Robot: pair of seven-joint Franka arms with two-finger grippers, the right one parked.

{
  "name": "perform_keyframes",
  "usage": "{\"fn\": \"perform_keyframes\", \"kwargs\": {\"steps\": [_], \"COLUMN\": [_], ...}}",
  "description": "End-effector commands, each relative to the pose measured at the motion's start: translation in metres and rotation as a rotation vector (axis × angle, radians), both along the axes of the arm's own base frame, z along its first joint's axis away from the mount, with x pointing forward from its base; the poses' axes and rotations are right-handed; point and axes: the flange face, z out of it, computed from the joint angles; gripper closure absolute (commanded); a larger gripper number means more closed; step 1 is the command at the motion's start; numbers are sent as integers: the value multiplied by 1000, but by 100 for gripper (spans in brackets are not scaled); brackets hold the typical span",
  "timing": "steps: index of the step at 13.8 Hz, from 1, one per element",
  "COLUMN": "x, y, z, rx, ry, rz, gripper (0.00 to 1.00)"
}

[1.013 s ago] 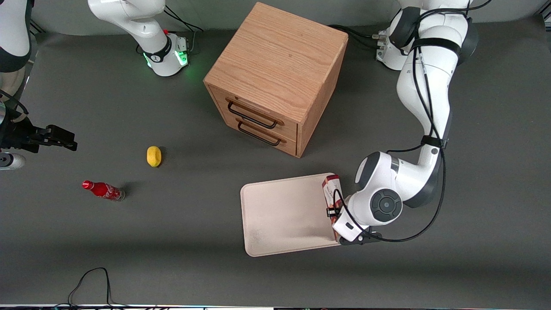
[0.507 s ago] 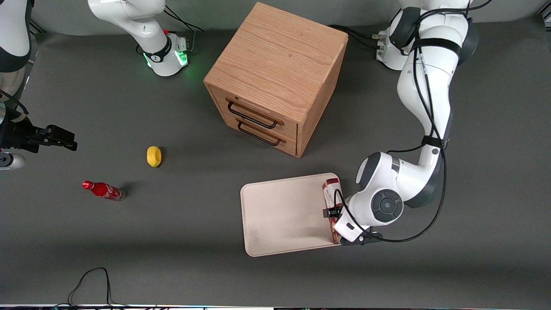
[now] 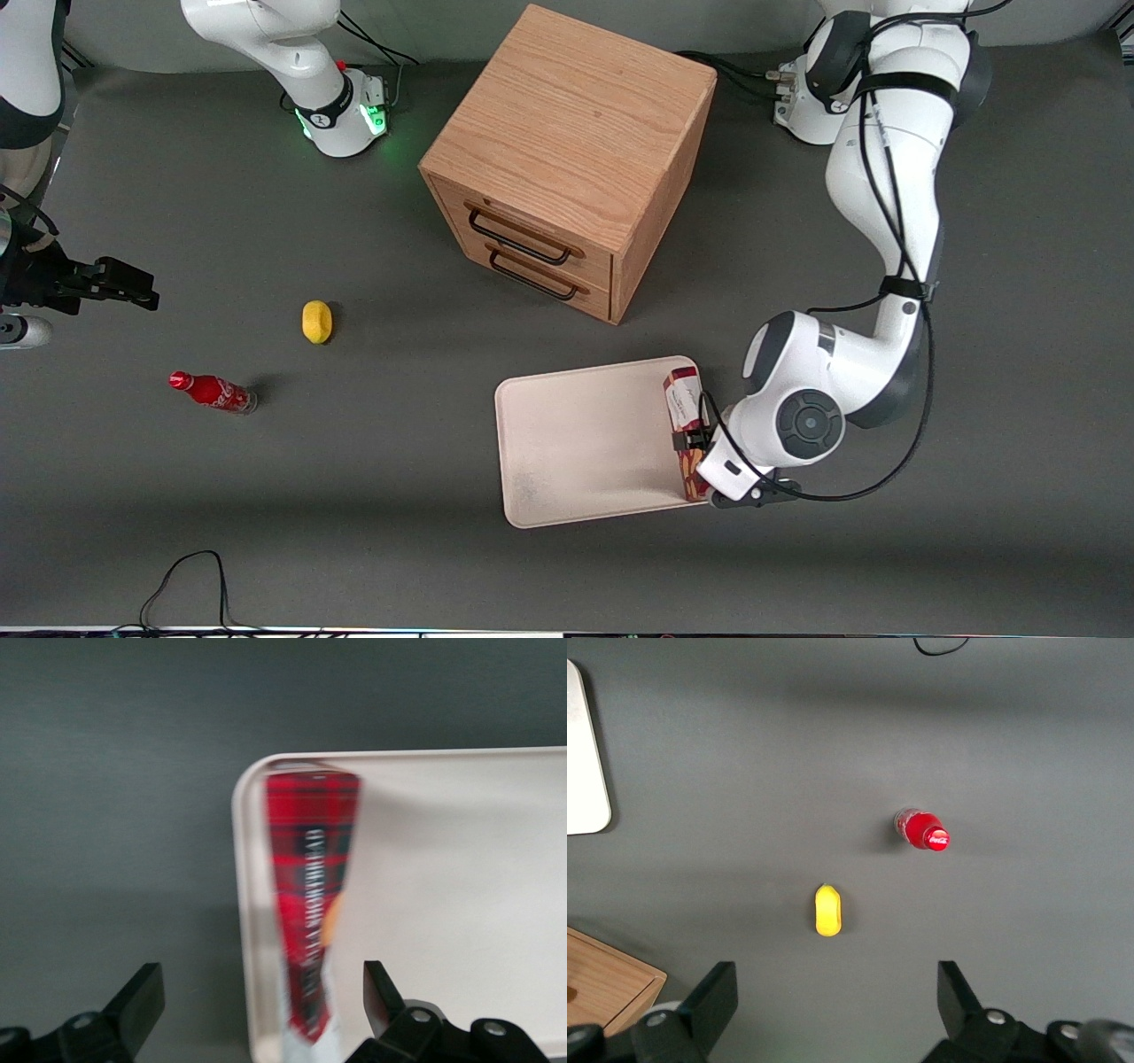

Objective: Place red cookie box on tray

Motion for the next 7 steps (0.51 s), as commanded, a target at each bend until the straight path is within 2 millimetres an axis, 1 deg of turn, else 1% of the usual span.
{"fn": "perform_keyframes", "kwargs": {"steps": [1,2,4,7], "x": [-17,-28,-52,-89], "y": [55,70,107,155], "z": [55,74,100,135], "rx": [31,35,36,56], "ry": [31,26,32,16], "rz": [-25,-23,-73,-77], "gripper": [0,0,0,0]}}
